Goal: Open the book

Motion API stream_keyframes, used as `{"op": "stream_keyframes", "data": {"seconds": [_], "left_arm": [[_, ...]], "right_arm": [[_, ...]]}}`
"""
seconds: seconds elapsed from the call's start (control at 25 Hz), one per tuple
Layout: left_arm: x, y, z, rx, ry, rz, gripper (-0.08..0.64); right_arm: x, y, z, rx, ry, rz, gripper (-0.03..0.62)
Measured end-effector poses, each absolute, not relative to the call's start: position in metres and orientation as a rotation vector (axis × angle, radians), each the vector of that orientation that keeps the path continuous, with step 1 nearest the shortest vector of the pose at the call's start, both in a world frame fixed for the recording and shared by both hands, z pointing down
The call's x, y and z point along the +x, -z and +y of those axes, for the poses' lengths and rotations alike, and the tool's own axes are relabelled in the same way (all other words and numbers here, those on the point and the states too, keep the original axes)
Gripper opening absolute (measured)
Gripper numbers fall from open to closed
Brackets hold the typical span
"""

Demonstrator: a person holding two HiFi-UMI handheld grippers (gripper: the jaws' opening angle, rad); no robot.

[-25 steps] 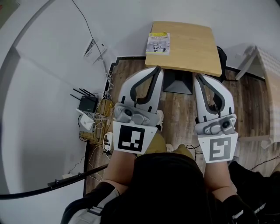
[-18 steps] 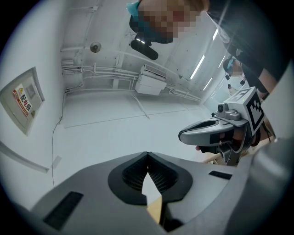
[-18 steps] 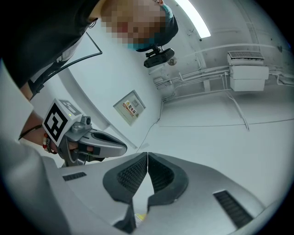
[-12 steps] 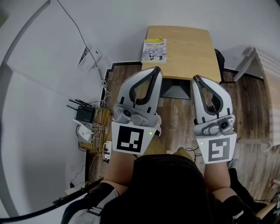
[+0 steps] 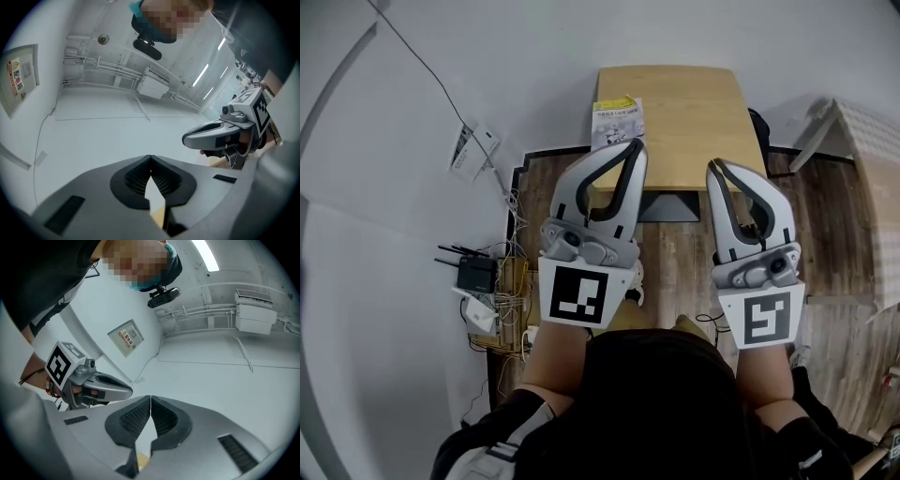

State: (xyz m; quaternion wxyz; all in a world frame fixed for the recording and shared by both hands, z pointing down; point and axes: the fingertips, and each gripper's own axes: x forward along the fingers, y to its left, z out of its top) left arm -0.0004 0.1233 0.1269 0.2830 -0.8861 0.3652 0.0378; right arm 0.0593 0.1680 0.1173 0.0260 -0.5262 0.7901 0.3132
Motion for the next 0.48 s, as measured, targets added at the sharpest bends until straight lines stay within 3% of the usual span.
{"op": "stream_keyframes", "data": {"seconds": [0.48], "left_arm": [[-0.019, -0.121, 0.029, -2.400, -0.099, 0.899, 0.011]], "right_arm": [[0.036, -0.106, 0.074, -1.694, -0.966, 2.418, 0.031]]}}
